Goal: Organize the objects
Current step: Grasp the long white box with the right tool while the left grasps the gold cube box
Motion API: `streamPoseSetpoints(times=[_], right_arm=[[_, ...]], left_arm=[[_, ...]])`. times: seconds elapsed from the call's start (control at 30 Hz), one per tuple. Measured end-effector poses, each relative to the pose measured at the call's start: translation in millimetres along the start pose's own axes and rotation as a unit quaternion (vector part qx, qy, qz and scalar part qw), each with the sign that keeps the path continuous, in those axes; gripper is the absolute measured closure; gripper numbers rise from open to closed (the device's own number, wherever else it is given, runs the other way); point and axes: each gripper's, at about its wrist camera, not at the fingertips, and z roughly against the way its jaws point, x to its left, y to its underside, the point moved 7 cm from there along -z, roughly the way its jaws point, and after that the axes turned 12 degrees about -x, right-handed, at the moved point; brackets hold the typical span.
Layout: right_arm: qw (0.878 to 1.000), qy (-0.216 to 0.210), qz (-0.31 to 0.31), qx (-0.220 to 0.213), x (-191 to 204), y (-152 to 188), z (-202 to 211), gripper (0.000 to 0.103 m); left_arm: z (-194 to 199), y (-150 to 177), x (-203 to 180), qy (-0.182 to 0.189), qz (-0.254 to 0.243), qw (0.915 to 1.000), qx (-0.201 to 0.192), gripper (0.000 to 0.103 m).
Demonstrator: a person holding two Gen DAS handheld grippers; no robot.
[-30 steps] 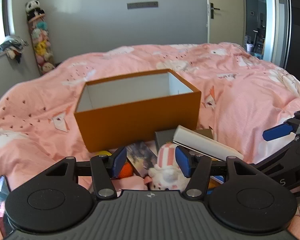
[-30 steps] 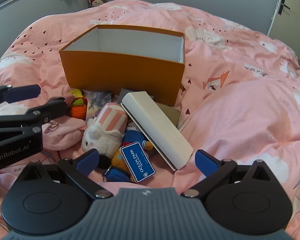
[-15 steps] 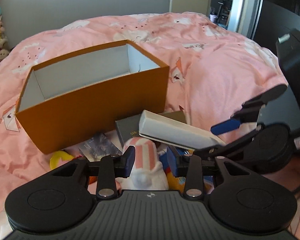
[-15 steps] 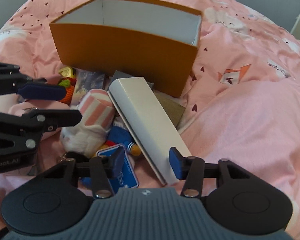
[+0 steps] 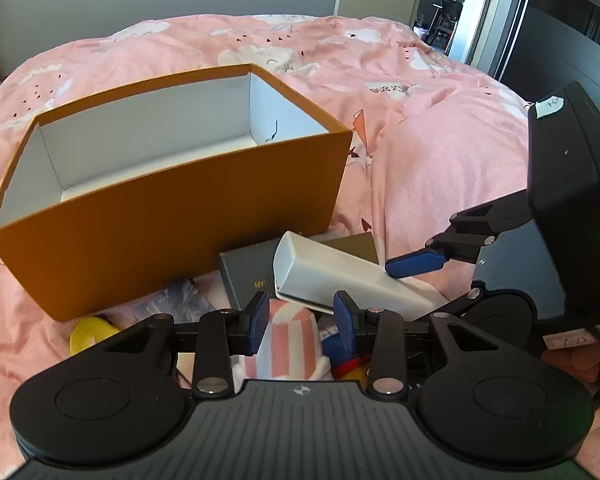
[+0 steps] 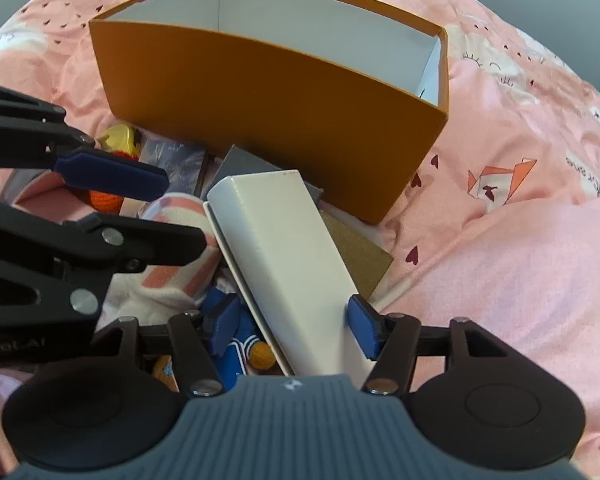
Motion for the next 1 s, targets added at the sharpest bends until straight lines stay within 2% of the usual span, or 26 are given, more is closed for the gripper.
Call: streamPoseSetpoints(times=[0.27,0.37,0.47,0.53,0.67,0.8,1.0], right_arm=[[0.997,0.014,-0.072,-0.021,-31.8,-2.6,32.1,0.062],[0.991,0.026,-0.128,-0.032,-55.1,-2.3,43.3,0.067],[0.984,0.058,-0.166,-0.032,-78.0,4.0,45.3,0.072],[0.978,0.081,-0.188,-0.029,-92.7,9.9,43.3,0.071],[0.97,0.077,-0.23,-0.023,-109.9,19.5,38.7,0.073],[0.97,0.082,-0.227,-0.028,-115.1,24.3,38.4,0.066],[0.968,0.063,-0.24,-0.041,-125.8,31.7,33.1,0.06]], left_arm=[[-2.4,-12.1,-2.3,0.017,-0.001,0.9999,0.0,0.059],[-9.6,-16.3,-7.5,0.024,-0.003,0.9997,0.006,0.059],[-21.7,-19.8,-14.9,0.018,-0.018,0.9996,0.015,0.056],[-30.1,-20.9,-21.2,0.015,-0.03,0.9992,0.023,0.05],[-49.8,-19.9,-30.7,0.013,-0.032,0.9985,0.042,0.043],[-69.2,-18.5,-31.4,0.009,0.023,0.9981,0.057,0.033],[-84.6,-15.5,-31.5,-0.03,0.046,0.9964,0.065,0.032]])
